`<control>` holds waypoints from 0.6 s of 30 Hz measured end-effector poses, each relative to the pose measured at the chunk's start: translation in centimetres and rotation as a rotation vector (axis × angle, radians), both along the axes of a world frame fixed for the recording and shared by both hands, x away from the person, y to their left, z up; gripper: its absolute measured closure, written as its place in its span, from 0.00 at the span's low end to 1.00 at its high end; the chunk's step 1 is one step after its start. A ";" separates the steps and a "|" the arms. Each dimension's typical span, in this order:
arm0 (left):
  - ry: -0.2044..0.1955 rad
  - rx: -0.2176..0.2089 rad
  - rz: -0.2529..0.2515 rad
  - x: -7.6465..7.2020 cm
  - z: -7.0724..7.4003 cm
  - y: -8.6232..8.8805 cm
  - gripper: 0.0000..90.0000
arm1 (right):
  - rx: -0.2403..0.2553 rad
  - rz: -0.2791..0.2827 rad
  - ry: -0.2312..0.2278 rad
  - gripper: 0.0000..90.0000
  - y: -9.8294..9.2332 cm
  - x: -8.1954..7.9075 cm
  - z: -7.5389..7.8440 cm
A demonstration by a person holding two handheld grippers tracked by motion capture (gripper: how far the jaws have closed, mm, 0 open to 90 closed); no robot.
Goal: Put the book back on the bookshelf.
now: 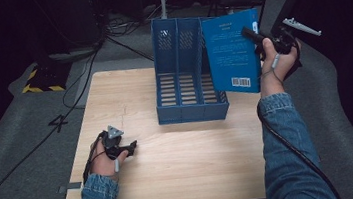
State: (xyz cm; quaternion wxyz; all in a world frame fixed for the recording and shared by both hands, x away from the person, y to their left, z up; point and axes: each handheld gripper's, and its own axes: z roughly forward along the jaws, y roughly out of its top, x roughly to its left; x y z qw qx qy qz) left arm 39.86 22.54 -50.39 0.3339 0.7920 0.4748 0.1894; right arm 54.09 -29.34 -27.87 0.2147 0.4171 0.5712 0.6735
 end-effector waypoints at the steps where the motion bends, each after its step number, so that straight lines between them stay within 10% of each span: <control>1: 0.000 0.000 -0.001 0.0 0.0 0.0 0.31 | -0.002 0.002 0.000 0.69 0.0 0.0 0.0; 18: 0.000 -0.001 -0.005 0.0 0.0 0.0 0.31 | -0.031 -0.017 0.036 0.68 2.1 1.0 0.7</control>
